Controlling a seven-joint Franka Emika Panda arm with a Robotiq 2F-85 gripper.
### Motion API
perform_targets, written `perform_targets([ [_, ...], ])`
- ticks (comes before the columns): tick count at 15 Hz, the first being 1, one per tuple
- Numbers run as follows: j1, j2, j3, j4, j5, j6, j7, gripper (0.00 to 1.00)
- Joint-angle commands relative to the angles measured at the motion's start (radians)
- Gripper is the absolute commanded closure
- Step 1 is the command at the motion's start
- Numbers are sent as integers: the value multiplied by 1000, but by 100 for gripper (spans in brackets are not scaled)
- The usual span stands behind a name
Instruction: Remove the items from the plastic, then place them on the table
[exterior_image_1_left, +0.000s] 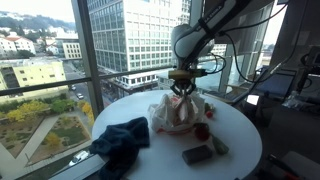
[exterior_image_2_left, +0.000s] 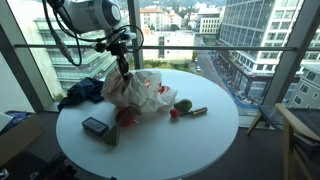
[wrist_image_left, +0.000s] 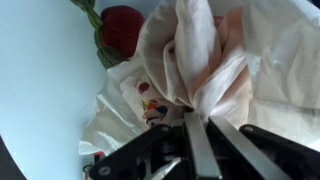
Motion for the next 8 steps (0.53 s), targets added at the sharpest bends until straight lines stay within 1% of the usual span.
perform_targets([
  [1, -14, -123, -4, -19, 63, -53, -58, 98],
  [5, -10, -263, 2, -43, 6, -4, -29, 98],
  [8, -12, -347, 31, -37, -46, 51, 3, 98],
])
